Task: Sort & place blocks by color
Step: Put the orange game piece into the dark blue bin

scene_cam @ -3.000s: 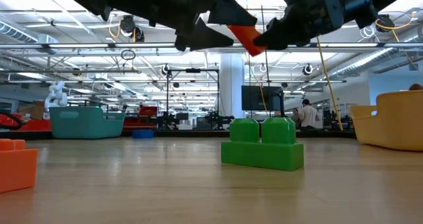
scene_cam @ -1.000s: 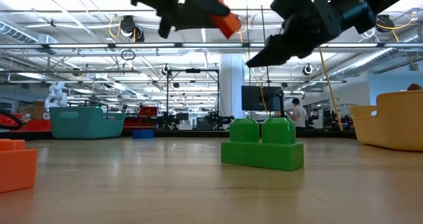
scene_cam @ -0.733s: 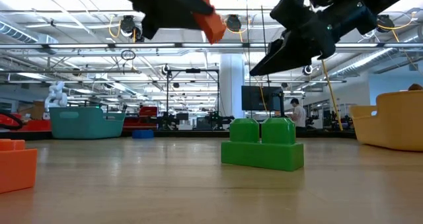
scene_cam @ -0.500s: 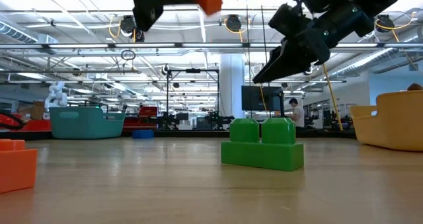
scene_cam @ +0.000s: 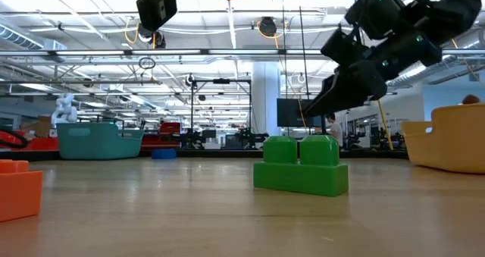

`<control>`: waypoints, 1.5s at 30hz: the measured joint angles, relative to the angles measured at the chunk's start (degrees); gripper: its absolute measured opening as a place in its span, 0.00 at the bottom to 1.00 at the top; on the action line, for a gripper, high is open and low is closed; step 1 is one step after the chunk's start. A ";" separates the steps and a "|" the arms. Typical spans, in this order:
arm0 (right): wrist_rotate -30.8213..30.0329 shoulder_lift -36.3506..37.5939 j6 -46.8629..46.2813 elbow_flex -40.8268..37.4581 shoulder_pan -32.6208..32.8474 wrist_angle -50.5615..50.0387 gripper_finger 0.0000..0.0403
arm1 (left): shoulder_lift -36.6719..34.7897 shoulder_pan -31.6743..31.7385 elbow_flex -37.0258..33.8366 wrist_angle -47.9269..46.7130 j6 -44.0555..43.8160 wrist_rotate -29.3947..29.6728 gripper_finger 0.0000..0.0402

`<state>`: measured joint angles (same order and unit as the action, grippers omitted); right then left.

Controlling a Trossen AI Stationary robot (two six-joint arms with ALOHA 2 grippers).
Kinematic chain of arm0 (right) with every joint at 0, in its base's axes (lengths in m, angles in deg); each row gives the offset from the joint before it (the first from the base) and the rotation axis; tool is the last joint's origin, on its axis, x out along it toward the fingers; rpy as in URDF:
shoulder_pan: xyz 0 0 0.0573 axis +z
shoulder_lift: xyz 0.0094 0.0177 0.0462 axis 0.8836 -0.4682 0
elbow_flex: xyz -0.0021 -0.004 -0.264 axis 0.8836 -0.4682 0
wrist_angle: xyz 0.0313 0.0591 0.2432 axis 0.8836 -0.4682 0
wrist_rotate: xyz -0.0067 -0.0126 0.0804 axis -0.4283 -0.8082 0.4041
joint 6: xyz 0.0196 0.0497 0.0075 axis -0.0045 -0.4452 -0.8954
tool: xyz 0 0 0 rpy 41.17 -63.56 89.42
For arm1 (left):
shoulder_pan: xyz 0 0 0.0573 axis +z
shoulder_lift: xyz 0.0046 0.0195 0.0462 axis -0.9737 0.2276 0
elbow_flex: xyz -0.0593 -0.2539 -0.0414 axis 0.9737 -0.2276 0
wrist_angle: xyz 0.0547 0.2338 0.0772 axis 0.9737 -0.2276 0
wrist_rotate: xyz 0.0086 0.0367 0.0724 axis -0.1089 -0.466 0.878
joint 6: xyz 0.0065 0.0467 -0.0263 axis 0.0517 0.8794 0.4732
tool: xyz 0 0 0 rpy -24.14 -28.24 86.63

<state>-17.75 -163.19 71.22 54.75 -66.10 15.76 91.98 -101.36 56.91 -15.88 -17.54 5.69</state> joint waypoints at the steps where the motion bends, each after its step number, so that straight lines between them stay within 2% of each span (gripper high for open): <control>1: 0.02 0.00 0.00 -1.13 -0.42 2.16 0.65 | 0.00 0.02 0.00 0.04 -0.03 0.00 0.33; 5: 0.05 0.00 0.05 -3.33 -1.91 7.97 0.65 | 0.00 0.04 0.00 0.00 -0.52 0.00 0.33; 12: 0.19 0.00 1.09 -3.35 -2.79 10.33 0.65 | 0.00 0.22 0.00 0.07 -1.96 -0.43 0.33; 18: 0.19 0.00 1.66 -3.35 -2.79 10.88 0.65 | 0.00 0.10 0.00 -0.83 -4.28 -3.88 0.33; 21: 0.19 0.00 1.66 -3.35 -2.79 10.85 0.65 | 0.00 -0.36 0.02 -4.18 -6.31 -8.16 0.33; 24: 0.22 0.00 1.49 -3.35 -2.79 10.85 0.65 | 0.00 -1.47 0.02 -11.47 -9.84 -14.40 0.33; 27: 0.24 0.00 1.49 -3.35 -2.79 10.41 0.65 | 0.02 -2.72 0.02 -18.71 -15.65 -19.29 0.33; 34: 0.71 0.02 0.83 -3.35 -2.77 9.72 0.65 | -2.49 -6.11 0.02 -23.96 -27.64 -29.88 0.33; 39: 3.23 0.02 -0.02 -3.35 -2.74 9.93 0.65 | -5.78 -10.27 0.04 -33.76 -39.59 -38.86 0.33; 42: 3.25 0.02 -0.04 -3.35 -2.72 9.91 0.65 | -8.09 -13.00 0.02 -40.59 -46.48 -43.04 0.33; 45: 3.26 0.02 -0.09 -3.35 -2.72 9.96 0.65 | -10.71 -15.67 0.02 -48.74 -52.91 -43.74 0.33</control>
<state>-14.49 -163.17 71.13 51.40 -68.82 25.72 81.27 -117.03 56.93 -64.62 -70.45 -38.05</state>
